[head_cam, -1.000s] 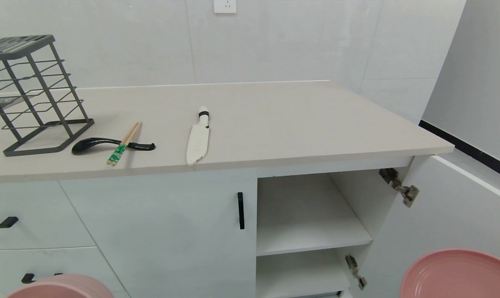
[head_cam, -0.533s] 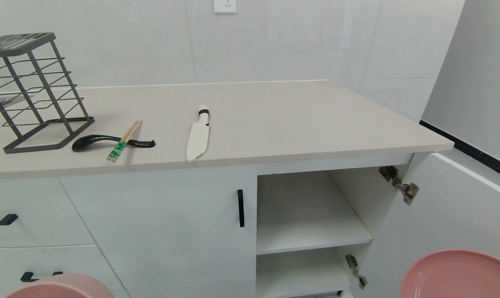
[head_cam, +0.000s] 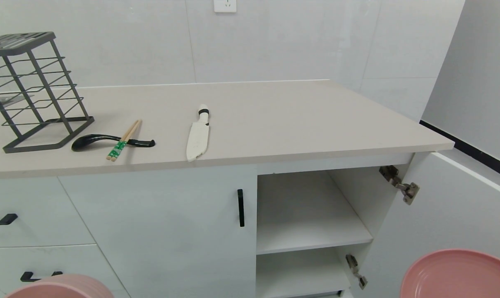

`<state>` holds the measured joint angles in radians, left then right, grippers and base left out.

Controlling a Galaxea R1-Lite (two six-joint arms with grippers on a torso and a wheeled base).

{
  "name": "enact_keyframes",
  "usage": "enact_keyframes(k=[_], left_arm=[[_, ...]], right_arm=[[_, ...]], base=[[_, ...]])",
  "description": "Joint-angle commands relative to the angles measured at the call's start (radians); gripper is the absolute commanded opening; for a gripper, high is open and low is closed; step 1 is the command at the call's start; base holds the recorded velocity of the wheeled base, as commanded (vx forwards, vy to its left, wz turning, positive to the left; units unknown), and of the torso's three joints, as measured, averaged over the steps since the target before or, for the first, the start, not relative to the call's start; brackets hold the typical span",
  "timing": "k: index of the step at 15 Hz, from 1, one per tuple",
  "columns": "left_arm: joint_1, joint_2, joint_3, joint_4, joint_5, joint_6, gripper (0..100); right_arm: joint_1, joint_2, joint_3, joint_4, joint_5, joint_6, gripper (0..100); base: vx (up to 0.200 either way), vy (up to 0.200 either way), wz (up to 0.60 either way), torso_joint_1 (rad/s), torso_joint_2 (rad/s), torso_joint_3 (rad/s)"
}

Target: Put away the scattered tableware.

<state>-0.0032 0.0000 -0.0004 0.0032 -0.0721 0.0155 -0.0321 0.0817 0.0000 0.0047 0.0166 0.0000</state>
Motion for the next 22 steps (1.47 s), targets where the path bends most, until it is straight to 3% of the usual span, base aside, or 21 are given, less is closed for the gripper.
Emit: enact_keyframes(k=[1,14,17,22], left_arm=[[0.0,0.002,-0.001,0.0,0.0,0.001,0],[0.0,0.002,-0.001,0.0,0.0,0.001,0],[0.0,0.002,-0.001,0.0,0.002,0.001,0],[0.0,0.002,-0.001,0.0,0.002,0.001,0]], right_arm=[[0.0,0.001,0.0,0.0,0.0,0.0,0],[0.0,0.001,0.0,0.0,0.0,0.002,0],[0.0,0.001,0.0,0.0,0.0,0.002,0],[0.0,0.001,0.0,0.0,0.0,0.002,0]], base=[[0.0,0.0,0.0,0.0,0.0,0.0],[-0.015,0.0,0.0,0.0,0.0,0.0],[0.2,0.2,0.0,0.001,0.0,0.002],[0.0,0.0,0.0,0.0,0.0,0.0]])
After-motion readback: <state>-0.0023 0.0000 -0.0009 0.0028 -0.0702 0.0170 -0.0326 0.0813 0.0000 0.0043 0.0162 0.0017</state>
